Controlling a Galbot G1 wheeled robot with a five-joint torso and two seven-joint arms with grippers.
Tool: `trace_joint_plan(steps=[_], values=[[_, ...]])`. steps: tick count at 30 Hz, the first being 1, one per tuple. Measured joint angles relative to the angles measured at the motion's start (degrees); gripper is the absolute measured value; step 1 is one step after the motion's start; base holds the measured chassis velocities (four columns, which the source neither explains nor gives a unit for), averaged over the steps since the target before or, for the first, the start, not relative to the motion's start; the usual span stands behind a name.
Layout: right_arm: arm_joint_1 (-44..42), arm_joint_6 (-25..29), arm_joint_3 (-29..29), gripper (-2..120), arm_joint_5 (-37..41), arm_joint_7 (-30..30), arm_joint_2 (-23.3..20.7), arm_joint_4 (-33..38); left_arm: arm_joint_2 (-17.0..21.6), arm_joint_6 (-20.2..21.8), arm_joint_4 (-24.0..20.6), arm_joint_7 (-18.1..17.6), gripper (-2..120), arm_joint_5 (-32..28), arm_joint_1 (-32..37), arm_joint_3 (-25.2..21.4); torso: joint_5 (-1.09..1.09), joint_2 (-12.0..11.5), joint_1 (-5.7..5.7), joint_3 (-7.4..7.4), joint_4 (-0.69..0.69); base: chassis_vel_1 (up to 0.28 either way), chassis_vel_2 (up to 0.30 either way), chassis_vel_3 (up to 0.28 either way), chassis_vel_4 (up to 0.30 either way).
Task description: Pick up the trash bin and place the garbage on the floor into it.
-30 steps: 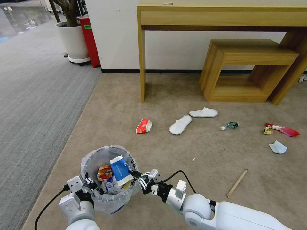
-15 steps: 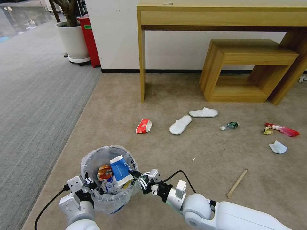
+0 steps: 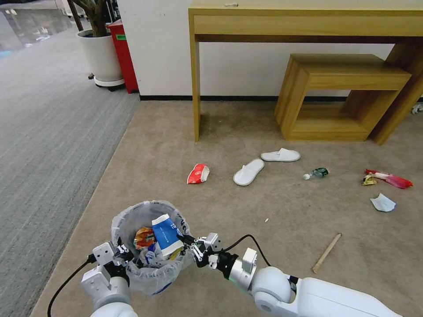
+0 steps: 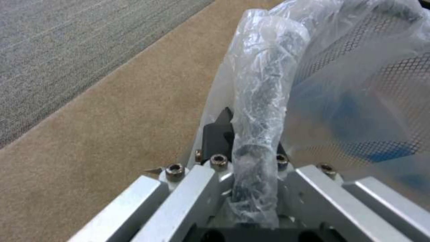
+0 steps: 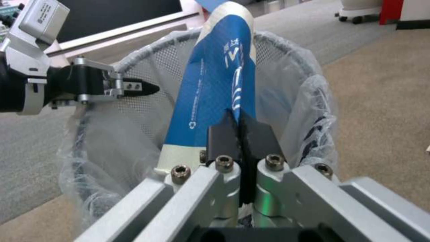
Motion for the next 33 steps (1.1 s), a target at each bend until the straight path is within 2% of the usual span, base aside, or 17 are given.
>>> trace_joint_plan(steps=[33], values=[[0.0, 0.0, 0.0, 0, 0.0, 0.0, 0.0, 0.0, 0.0, 0.0, 0.0, 0.0, 0, 0.0, 0.0, 0.0, 0.0, 0.0, 0.0, 0.0, 0.0, 0.0, 0.0, 0.0, 0.0]])
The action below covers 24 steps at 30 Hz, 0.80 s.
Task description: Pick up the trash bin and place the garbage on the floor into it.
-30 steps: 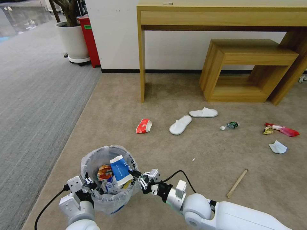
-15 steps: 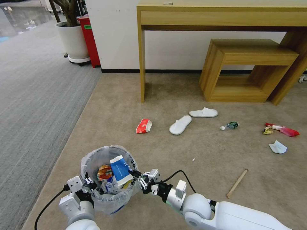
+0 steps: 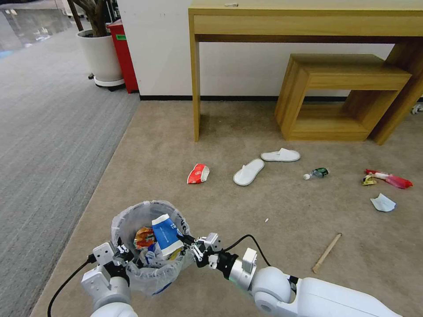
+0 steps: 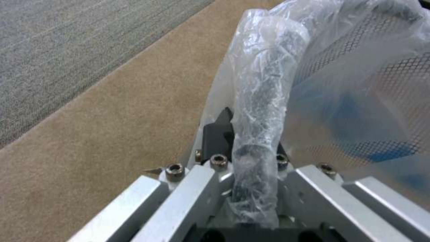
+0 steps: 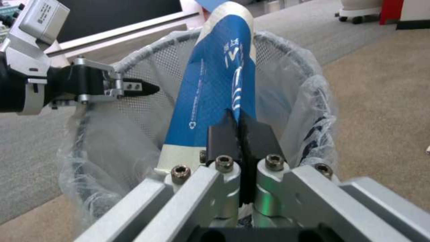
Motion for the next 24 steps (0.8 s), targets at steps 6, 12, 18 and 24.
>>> trace_joint_plan(steps=[6, 12, 18, 24], values=[[0.0, 0.0, 0.0, 0, 0.0, 0.0, 0.0, 0.0, 0.0, 0.0, 0.0, 0.0, 0, 0.0, 0.0, 0.0, 0.0, 0.0, 0.0, 0.0, 0.0, 0.0, 0.0, 0.0, 0.0], [0.0, 0.0, 0.0, 0, 0.0, 0.0, 0.0, 0.0, 0.0, 0.0, 0.0, 0.0, 0, 0.0, 0.0, 0.0, 0.0, 0.0, 0.0, 0.0, 0.0, 0.0, 0.0, 0.0, 0.0], [0.0, 0.0, 0.0, 0, 0.0, 0.0, 0.0, 0.0, 0.0, 0.0, 0.0, 0.0, 0, 0.0, 0.0, 0.0, 0.0, 0.0, 0.0, 0.0, 0.0, 0.0, 0.0, 0.0, 0.0], [0.0, 0.0, 0.0, 0, 0.0, 0.0, 0.0, 0.0, 0.0, 0.0, 0.0, 0.0, 0, 0.0, 0.0, 0.0, 0.0, 0.0, 0.0, 0.0, 0.0, 0.0, 0.0, 0.0, 0.0]])
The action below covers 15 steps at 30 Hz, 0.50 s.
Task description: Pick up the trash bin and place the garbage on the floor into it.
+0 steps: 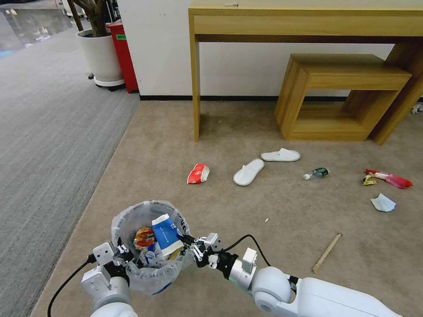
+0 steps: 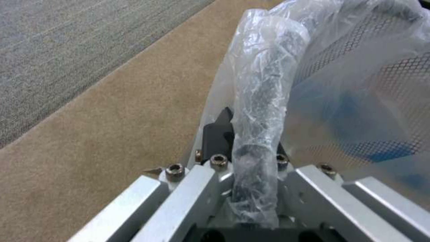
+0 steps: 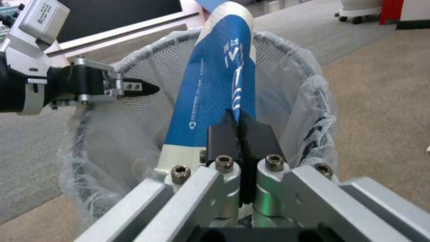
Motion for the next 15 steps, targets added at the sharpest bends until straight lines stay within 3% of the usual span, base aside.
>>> trace_joint_plan(steps=[15], values=[[0.0, 0.0, 0.0, 0, 0.0, 0.0, 0.0, 0.0, 0.0, 0.0, 0.0, 0.0, 0, 0.0, 0.0, 0.0, 0.0, 0.0, 0.0, 0.0, 0.0, 0.0, 0.0, 0.0, 0.0]])
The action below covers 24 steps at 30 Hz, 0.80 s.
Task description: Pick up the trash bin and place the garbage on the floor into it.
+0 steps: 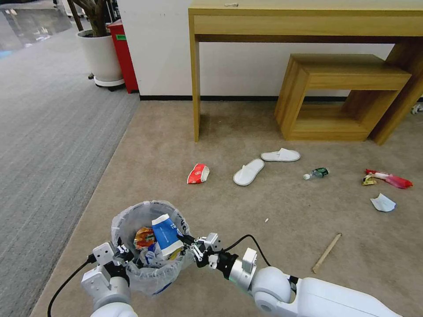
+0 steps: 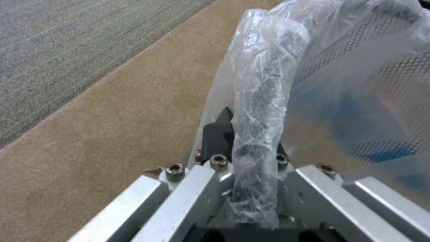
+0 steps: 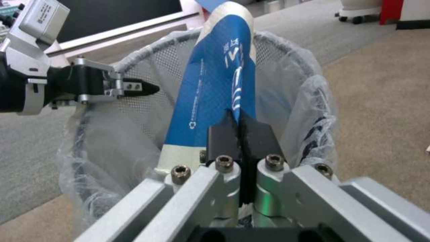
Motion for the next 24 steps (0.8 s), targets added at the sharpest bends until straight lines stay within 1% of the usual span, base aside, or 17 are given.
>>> trace_joint_plan(steps=[24], values=[[0.0, 0.0, 0.0, 0, 0.0, 0.0, 0.0, 0.0, 0.0, 0.0, 0.0, 0.0, 0, 0.0, 0.0, 0.0, 0.0, 0.0, 0.0, 0.0, 0.0, 0.0, 0.0, 0.0, 0.0]])
